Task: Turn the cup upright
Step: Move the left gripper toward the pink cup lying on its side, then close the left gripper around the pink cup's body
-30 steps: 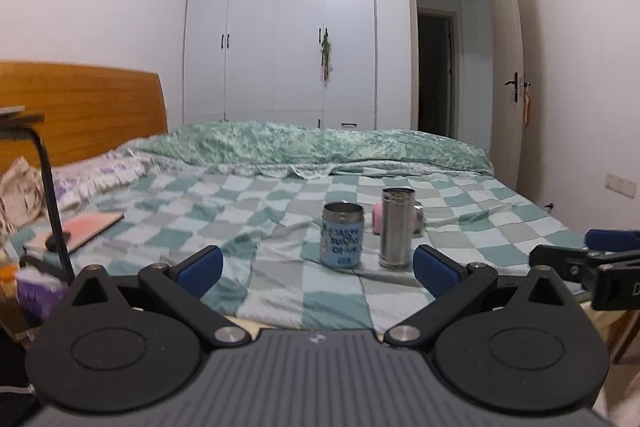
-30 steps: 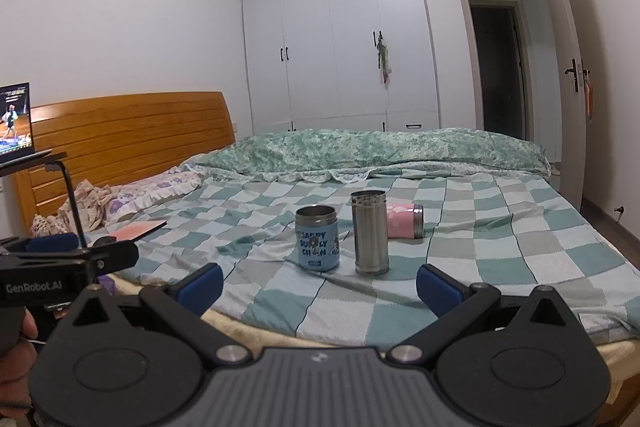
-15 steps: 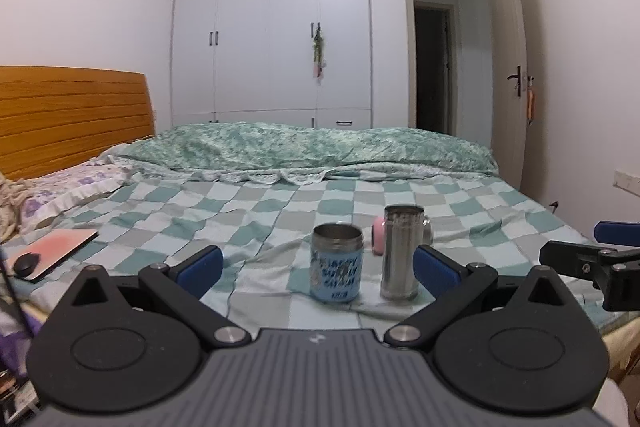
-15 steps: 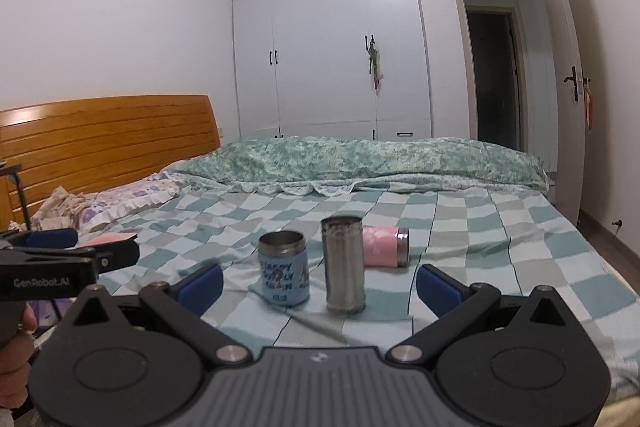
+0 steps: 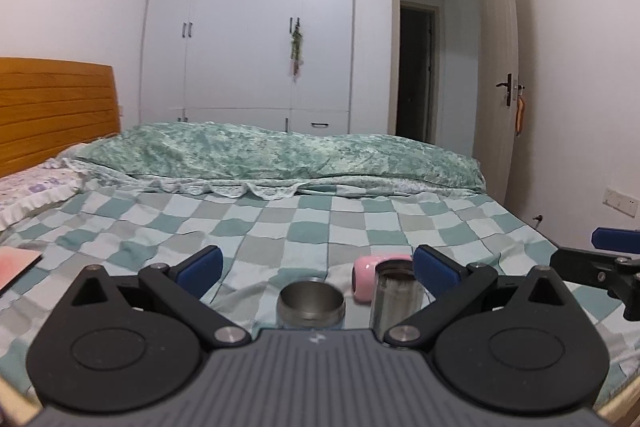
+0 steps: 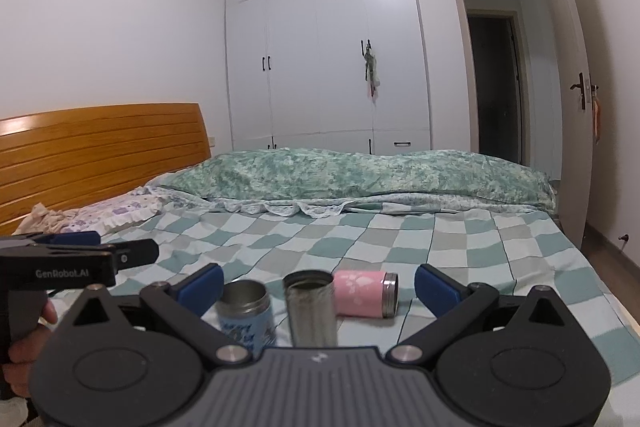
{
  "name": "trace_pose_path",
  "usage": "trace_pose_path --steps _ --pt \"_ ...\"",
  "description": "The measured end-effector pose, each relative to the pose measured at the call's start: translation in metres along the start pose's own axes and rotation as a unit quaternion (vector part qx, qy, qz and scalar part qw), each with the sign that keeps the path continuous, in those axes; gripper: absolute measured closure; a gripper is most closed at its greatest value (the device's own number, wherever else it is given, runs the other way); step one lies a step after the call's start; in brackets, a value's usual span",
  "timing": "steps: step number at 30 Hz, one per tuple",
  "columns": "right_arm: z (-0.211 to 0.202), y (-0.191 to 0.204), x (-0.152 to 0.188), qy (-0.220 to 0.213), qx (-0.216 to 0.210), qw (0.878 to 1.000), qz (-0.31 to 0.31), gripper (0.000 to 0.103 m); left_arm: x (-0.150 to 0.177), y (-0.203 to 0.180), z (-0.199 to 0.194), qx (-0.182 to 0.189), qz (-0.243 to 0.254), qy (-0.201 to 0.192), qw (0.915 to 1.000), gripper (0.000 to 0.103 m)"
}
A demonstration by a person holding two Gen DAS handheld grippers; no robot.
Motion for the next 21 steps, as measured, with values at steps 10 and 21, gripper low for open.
trace_pose_path --steps 10,21 --pt "0.115 -0.046 -0.017 0.058 -0.003 0.998 0.018 0.023 -0.038 0.006 0.132 0.069 0.051 0.086 0.9926 0.0" --pt "0.245 -0.081 0.03 0.176 -0.041 0.981 0.074 0.065 -0.036 -0.011 0.29 0.188 0.142 0.241 0.9416 0.0"
Point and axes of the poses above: each gripper's, at about its wrist camera, not at the fingertips, and z roughly the way its jaws point, y to its left, x to its underside, the point moved 5 cm from there along z, roughly the way its jaws point, and after that the axes turned 6 degrees about x, right-handed, at the moved point
